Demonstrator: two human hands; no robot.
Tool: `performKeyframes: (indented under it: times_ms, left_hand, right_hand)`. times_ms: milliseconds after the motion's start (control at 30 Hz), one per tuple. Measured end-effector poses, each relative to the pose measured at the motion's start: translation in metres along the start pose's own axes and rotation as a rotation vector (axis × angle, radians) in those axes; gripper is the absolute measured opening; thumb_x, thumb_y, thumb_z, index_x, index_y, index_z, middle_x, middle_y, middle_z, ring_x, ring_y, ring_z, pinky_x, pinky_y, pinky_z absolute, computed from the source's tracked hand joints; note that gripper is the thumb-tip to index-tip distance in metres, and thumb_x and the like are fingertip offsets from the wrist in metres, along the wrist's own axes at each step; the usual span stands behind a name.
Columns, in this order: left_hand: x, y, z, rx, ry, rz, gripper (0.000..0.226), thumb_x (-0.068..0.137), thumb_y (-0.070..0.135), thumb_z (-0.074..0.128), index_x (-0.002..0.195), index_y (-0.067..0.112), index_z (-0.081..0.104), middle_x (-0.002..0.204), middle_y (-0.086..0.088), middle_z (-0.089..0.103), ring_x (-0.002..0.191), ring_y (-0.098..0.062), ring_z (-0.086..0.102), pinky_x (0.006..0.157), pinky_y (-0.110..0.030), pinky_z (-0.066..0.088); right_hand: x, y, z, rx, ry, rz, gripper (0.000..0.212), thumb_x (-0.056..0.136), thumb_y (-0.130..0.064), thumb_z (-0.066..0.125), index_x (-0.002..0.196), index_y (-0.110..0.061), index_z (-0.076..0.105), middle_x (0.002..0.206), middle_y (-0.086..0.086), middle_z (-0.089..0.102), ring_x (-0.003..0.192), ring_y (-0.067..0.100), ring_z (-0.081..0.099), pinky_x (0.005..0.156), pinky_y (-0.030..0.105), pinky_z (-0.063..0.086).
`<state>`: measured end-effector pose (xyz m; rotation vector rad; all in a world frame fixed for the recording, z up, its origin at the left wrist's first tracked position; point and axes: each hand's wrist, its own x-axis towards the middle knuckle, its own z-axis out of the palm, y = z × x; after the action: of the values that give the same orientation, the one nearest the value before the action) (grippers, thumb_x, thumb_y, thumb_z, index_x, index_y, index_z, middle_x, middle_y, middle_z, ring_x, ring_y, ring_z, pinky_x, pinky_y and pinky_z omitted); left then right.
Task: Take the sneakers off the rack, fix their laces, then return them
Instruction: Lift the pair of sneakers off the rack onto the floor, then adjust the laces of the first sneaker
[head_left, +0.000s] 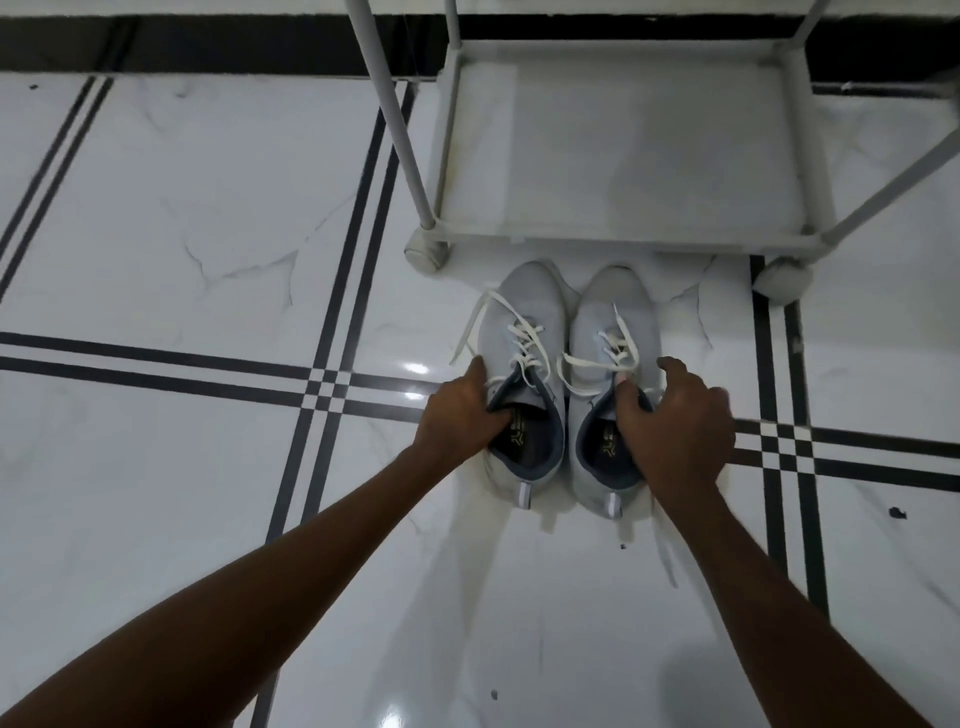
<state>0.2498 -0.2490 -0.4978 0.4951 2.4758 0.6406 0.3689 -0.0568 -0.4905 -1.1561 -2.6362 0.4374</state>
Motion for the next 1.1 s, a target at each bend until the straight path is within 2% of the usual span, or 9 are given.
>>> performKeyframes:
  times_ms: [133, 333, 600, 667, 767, 867, 967, 1033, 1100]
  left_hand:
    - [-0.001, -0.001, -0.006, 0.041, 0.064, 0.036, 0.026, 0.082, 0.019, 0.061, 0.103, 0.006, 0.053, 0.088, -0.013, 0.069, 0.081, -0.033, 0.066, 0.062, -0.031, 0.043]
    - [-0.021, -0.024, -0.020, 0.065, 0.122, -0.039, 0.023, 0.085, 0.020, 0.057, 0.104, 0.007, 0.056, 0.090, -0.013, 0.070, 0.081, -0.031, 0.065, 0.063, -0.033, 0.047]
    - [-0.045, -0.058, -0.036, 0.028, 0.171, -0.095, 0.025, 0.086, 0.021, 0.060, 0.105, 0.007, 0.054, 0.093, -0.012, 0.069, 0.086, -0.030, 0.066, 0.061, -0.025, 0.037]
    - [-0.049, -0.061, -0.039, 0.069, 0.186, -0.071, 0.035, 0.087, 0.029, 0.062, 0.115, 0.008, 0.056, 0.099, -0.011, 0.070, 0.091, -0.030, 0.066, 0.065, -0.030, 0.044]
    - [-0.047, -0.064, -0.049, 0.081, 0.248, -0.034, 0.047, 0.082, 0.049, 0.067, 0.114, 0.016, 0.063, 0.103, -0.004, 0.069, 0.090, -0.022, 0.066, 0.072, -0.035, 0.053]
    - [-0.040, -0.067, -0.068, 0.066, 0.135, -0.026, 0.048, 0.074, 0.054, 0.076, 0.103, 0.017, 0.069, 0.085, 0.001, 0.068, 0.076, -0.014, 0.063, 0.060, -0.025, 0.042]
    - [-0.035, -0.070, -0.092, -0.013, 0.006, -0.008, 0.035, 0.072, 0.040, 0.083, 0.092, 0.013, 0.074, 0.073, 0.003, 0.065, 0.064, -0.006, 0.056, 0.056, -0.021, 0.037]
    - [-0.033, -0.073, -0.100, -0.044, -0.023, -0.002, 0.027, 0.073, 0.034, 0.084, 0.084, 0.011, 0.074, 0.072, 0.004, 0.067, 0.061, -0.003, 0.056, 0.059, -0.017, 0.039]
    - [-0.031, -0.072, -0.102, -0.093, -0.048, -0.026, 0.021, 0.077, 0.031, 0.082, 0.075, 0.013, 0.071, 0.074, 0.005, 0.070, 0.060, 0.003, 0.059, 0.058, -0.007, 0.038]
  right_hand:
    - [0.012, -0.021, 0.006, -0.114, 0.086, -0.070, 0.049, 0.084, -0.046, 0.052, 0.114, -0.010, 0.067, 0.104, 0.013, 0.071, 0.095, 0.035, 0.052, 0.078, 0.042, 0.039]
    - [0.001, -0.072, 0.015, 0.096, 0.077, -0.241, 0.033, 0.085, -0.030, 0.055, 0.106, -0.008, 0.068, 0.090, 0.011, 0.069, 0.091, 0.034, 0.054, 0.078, 0.043, 0.043]
    - [-0.020, -0.145, 0.038, 0.336, -0.548, -0.205, 0.019, 0.086, -0.033, 0.068, 0.086, -0.014, 0.069, 0.082, 0.004, 0.070, 0.080, 0.025, 0.063, 0.070, 0.028, 0.046]
    - [-0.013, -0.153, 0.039, 0.434, -0.669, -0.066, 0.012, 0.080, -0.025, 0.069, 0.077, -0.014, 0.068, 0.077, 0.002, 0.067, 0.078, 0.022, 0.061, 0.070, 0.030, 0.047]
    - [-0.001, -0.158, 0.021, 0.735, -0.809, 0.240, 0.020, 0.062, -0.021, 0.065, 0.074, -0.005, 0.071, 0.084, 0.019, 0.073, 0.072, 0.023, 0.059, 0.070, 0.037, 0.050]
    - [0.009, -0.161, -0.007, 1.028, -0.789, 0.350, 0.012, 0.067, -0.020, 0.062, 0.072, -0.010, 0.066, 0.083, 0.017, 0.073, 0.072, 0.022, 0.063, 0.071, 0.032, 0.049]
    - [0.026, -0.151, -0.021, 1.226, -0.578, 0.534, 0.013, 0.085, -0.013, 0.051, 0.074, -0.012, 0.057, 0.077, 0.011, 0.071, 0.062, 0.018, 0.064, 0.064, 0.028, 0.052]
    - [0.029, -0.136, -0.019, 1.113, -0.444, 0.610, 0.014, 0.083, -0.016, 0.052, 0.073, -0.011, 0.059, 0.076, 0.011, 0.071, 0.057, 0.018, 0.065, 0.063, 0.031, 0.054]
    - [0.019, -0.124, -0.012, 0.774, -0.432, 0.542, 0.025, 0.075, -0.031, 0.055, 0.082, -0.009, 0.066, 0.085, 0.012, 0.072, 0.073, 0.028, 0.070, 0.076, 0.043, 0.058]
